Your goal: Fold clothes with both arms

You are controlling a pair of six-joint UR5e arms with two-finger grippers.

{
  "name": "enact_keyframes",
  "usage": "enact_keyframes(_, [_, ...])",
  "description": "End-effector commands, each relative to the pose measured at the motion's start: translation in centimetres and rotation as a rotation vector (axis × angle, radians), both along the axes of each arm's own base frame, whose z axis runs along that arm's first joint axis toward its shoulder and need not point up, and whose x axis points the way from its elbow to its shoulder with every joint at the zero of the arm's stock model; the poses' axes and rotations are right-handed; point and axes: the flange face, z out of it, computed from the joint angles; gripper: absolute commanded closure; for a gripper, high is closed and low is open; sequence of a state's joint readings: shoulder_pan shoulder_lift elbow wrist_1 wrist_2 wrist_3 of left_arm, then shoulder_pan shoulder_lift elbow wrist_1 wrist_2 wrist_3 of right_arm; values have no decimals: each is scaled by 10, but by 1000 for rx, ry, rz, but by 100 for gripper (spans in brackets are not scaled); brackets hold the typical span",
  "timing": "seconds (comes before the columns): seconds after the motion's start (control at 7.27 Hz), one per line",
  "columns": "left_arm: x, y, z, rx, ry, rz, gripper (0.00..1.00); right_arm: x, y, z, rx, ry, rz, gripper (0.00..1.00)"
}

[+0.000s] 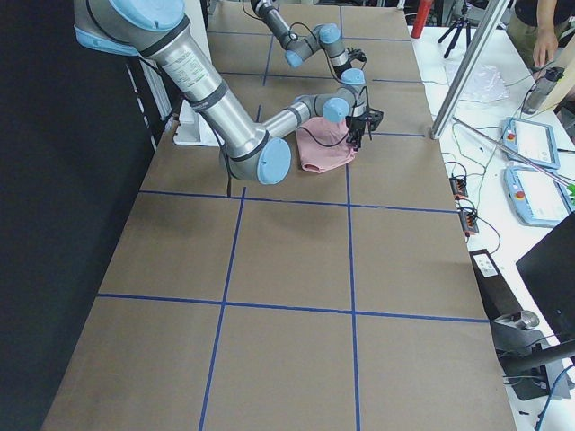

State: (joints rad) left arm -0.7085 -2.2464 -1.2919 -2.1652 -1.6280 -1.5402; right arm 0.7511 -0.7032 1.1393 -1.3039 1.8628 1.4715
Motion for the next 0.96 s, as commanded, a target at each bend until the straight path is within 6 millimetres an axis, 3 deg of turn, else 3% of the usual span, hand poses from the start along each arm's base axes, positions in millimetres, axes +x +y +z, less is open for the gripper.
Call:
enact_keyframes(0.0, [-23,-36,12,50,-10,-19,0,47,-53,1,22,-40,-70,0])
enact_keyframes(0.28, [-29,-25,-12,45,52,53,0,80,-66,7,45,-58,-113,0])
enact_keyframes(0.41, [-47,-21,-25,68,83,117,0,124,-66,30,72,-78,-163,0])
enact_keyframes(0.55, [-77,2,-16,135,75,198,0,185,-69,66,96,-91,-201,0])
enact_keyframes(0.83, [-157,20,11,296,-55,362,0,300,-60,152,192,-51,-295,0])
